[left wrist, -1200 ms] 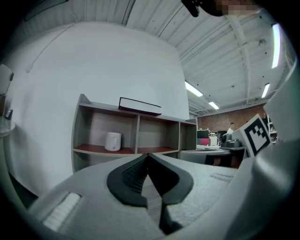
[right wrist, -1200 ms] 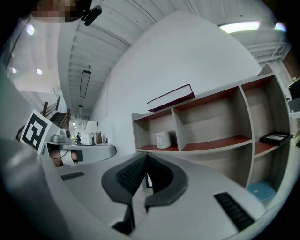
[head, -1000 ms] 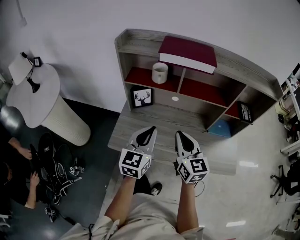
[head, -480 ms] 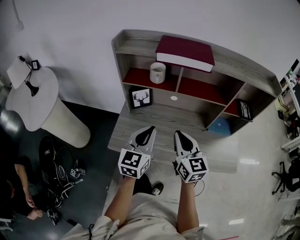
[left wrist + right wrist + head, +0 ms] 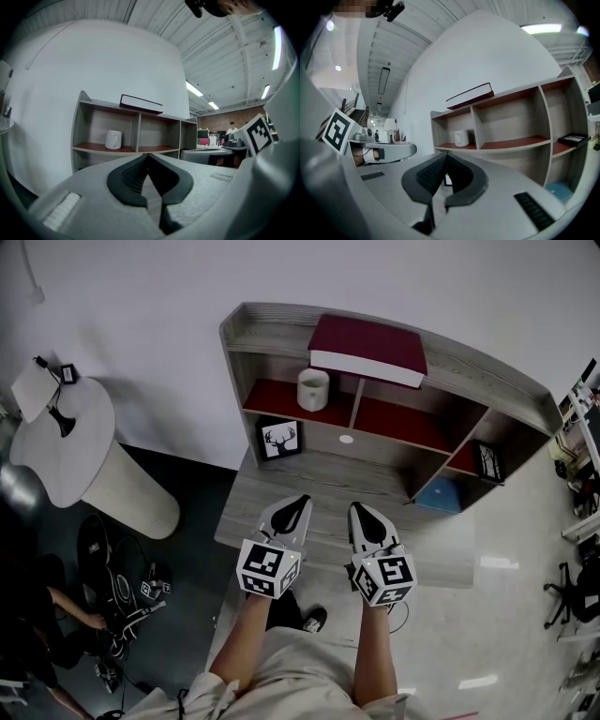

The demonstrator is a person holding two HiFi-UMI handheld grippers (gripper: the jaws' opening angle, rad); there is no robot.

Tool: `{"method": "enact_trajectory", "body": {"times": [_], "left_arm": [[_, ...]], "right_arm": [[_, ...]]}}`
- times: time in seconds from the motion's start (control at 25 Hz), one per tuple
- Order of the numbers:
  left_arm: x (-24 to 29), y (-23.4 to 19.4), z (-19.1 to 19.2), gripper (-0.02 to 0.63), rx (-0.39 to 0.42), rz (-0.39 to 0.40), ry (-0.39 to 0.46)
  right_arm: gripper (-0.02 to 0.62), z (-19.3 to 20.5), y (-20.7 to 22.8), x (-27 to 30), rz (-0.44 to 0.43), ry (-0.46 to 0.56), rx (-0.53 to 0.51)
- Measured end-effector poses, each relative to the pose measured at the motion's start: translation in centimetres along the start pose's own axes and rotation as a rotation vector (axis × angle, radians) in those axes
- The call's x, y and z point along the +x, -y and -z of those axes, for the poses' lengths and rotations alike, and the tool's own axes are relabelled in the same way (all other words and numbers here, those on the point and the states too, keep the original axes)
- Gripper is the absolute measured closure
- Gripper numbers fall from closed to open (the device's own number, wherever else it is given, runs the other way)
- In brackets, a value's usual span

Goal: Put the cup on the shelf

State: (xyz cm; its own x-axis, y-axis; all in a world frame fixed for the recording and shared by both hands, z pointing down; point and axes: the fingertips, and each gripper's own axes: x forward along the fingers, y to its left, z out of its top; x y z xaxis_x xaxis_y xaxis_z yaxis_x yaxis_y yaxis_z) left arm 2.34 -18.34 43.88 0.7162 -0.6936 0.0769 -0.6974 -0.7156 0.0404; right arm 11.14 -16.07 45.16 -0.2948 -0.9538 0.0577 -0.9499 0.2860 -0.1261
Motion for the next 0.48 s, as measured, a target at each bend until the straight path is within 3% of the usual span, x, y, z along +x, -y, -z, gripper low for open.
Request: {"method": "enact_trajectory", "body": {"times": [0.48], "left_arm": [[0.05, 0.22, 0.64, 0.597, -0.008, -0.007, -0.004]], "right_arm": [[0.580, 0.65, 0.22, 0.03, 0.000, -0.021, -0.006]]}}
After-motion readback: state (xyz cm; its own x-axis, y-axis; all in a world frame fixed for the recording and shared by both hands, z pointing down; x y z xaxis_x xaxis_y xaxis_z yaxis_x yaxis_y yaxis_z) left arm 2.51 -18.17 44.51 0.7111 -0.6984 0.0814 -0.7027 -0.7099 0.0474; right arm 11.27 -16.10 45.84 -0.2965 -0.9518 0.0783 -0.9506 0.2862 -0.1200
